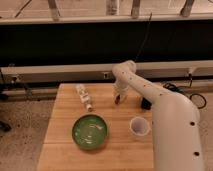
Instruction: Drag the pepper across the table
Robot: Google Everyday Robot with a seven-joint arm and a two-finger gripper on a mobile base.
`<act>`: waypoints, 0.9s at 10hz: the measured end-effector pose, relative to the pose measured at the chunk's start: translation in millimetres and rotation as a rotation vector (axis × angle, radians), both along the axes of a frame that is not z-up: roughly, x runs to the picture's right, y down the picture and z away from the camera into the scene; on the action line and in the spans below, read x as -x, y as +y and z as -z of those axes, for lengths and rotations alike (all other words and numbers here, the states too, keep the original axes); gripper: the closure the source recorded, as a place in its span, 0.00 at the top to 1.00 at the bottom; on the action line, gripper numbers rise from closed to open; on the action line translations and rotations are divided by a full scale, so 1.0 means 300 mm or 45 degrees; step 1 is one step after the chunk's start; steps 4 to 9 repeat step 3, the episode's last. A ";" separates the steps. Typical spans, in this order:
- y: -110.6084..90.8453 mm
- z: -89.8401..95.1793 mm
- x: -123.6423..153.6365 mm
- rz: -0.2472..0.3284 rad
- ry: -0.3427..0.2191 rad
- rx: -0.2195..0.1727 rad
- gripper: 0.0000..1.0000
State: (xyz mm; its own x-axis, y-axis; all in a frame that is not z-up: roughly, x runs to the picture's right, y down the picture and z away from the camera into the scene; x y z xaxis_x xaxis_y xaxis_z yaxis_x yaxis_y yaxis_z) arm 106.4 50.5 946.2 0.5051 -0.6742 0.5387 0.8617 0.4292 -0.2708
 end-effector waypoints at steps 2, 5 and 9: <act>0.003 0.009 -0.039 -0.024 -0.001 -0.001 0.00; 0.014 0.013 -0.099 -0.039 0.015 -0.003 0.00; 0.014 0.013 -0.099 -0.039 0.015 -0.003 0.00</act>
